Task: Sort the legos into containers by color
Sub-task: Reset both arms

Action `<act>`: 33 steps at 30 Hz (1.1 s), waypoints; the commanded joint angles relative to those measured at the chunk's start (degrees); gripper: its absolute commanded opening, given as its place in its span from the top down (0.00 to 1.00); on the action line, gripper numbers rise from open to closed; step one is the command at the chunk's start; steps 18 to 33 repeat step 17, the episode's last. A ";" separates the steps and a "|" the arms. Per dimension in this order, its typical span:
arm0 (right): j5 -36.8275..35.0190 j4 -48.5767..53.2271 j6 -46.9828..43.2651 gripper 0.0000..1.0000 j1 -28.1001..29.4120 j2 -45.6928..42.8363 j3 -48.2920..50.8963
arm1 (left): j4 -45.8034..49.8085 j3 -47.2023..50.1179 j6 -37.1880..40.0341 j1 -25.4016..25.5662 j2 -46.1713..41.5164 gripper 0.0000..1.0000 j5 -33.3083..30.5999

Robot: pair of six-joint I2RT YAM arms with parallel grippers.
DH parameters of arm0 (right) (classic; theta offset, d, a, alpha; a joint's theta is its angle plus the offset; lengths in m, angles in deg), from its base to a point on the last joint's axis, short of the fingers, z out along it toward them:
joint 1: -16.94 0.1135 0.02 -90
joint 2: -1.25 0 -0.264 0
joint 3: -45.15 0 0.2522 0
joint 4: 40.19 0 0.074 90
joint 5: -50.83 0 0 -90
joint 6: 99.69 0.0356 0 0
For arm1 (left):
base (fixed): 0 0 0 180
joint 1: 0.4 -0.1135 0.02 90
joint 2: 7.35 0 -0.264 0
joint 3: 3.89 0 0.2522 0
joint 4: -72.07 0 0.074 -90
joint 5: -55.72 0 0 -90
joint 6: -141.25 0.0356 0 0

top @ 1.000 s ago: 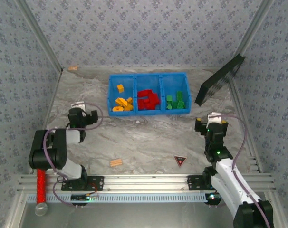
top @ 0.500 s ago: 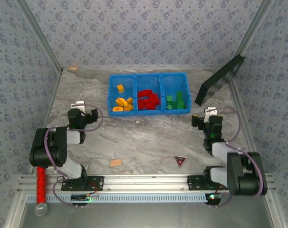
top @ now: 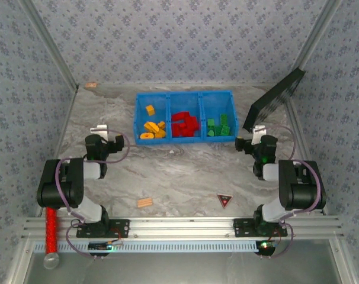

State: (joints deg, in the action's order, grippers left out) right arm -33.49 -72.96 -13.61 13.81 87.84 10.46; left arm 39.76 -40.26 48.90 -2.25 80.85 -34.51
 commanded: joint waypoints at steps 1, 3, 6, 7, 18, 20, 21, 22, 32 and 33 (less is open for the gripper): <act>1.30 -0.24 0.78 0.00 -0.19 0.51 -1.00 | -0.13 -1.34 0.84 0.14 -0.21 0.00 0.32; 0.85 -0.32 0.68 0.00 0.02 0.34 -0.88 | -0.08 -1.30 0.77 0.15 -0.23 0.00 0.32; 0.93 -0.30 0.76 0.00 0.00 0.42 -1.00 | -0.08 -1.30 0.77 -0.02 -0.18 0.00 0.49; 0.92 -0.17 0.76 0.00 0.05 0.47 -1.09 | -0.08 -1.30 0.68 -0.07 -0.20 0.00 0.49; 0.56 0.03 0.85 0.00 -0.02 0.52 -1.18 | -0.08 -1.30 0.73 -0.03 -0.22 0.00 0.49; 0.56 0.03 0.85 0.00 -0.02 0.52 -1.18 | -0.08 -1.30 0.73 -0.03 -0.22 0.00 0.49; 0.56 0.03 0.85 0.00 -0.02 0.52 -1.18 | -0.08 -1.30 0.73 -0.03 -0.22 0.00 0.49; 0.56 0.03 0.85 0.00 -0.02 0.52 -1.18 | -0.08 -1.30 0.73 -0.03 -0.22 0.00 0.49; 0.56 0.03 0.85 0.00 -0.02 0.52 -1.18 | -0.08 -1.30 0.73 -0.03 -0.22 0.00 0.49; 0.56 0.03 0.85 0.00 -0.02 0.52 -1.18 | -0.08 -1.30 0.73 -0.03 -0.22 0.00 0.49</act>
